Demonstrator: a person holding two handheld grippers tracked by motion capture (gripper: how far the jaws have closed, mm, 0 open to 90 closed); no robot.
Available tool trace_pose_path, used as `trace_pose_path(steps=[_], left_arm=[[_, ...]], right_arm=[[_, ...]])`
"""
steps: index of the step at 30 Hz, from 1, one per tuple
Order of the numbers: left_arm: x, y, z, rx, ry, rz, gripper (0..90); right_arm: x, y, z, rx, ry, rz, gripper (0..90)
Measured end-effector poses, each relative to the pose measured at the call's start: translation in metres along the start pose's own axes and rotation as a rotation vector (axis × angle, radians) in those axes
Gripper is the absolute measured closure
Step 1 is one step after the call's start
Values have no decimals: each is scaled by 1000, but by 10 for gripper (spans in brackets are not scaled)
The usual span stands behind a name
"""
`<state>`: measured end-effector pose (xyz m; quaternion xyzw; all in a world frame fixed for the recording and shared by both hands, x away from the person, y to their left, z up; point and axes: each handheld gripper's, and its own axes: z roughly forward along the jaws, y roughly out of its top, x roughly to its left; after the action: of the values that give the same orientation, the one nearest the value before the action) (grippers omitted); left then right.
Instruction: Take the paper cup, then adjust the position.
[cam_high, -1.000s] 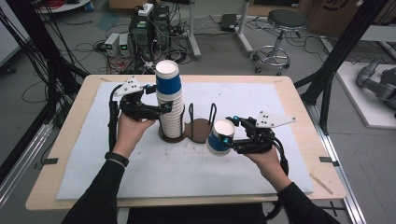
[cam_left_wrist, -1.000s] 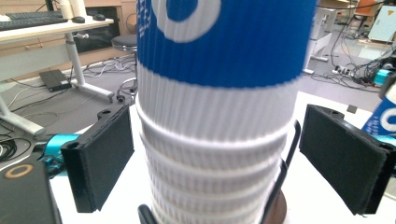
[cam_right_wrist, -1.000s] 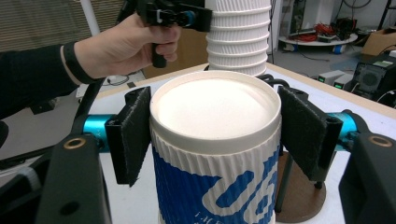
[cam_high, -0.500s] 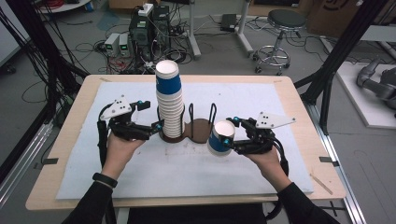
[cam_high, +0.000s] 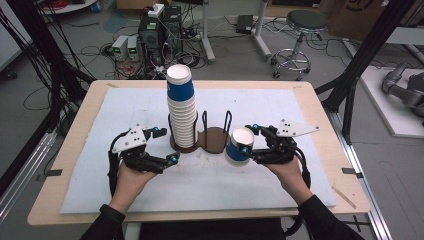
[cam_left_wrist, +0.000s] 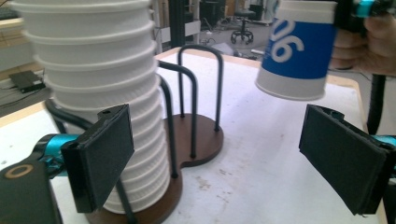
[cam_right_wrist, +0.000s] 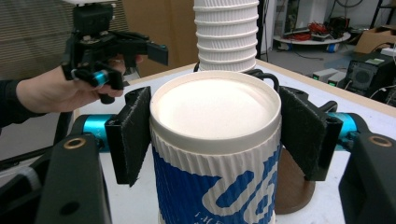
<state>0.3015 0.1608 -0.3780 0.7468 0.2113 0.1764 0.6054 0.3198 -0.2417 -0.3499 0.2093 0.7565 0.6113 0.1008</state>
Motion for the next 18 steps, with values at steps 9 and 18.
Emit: trace_pose_path(steps=[9,18], left_arm=[[-9,-6,12,8,-56,15,101],[-17,-3,20,-6,-131,15,101]], right_arm=[[0,0,1,-6,10,0,306],[1,1,0,-23,39,2,306]])
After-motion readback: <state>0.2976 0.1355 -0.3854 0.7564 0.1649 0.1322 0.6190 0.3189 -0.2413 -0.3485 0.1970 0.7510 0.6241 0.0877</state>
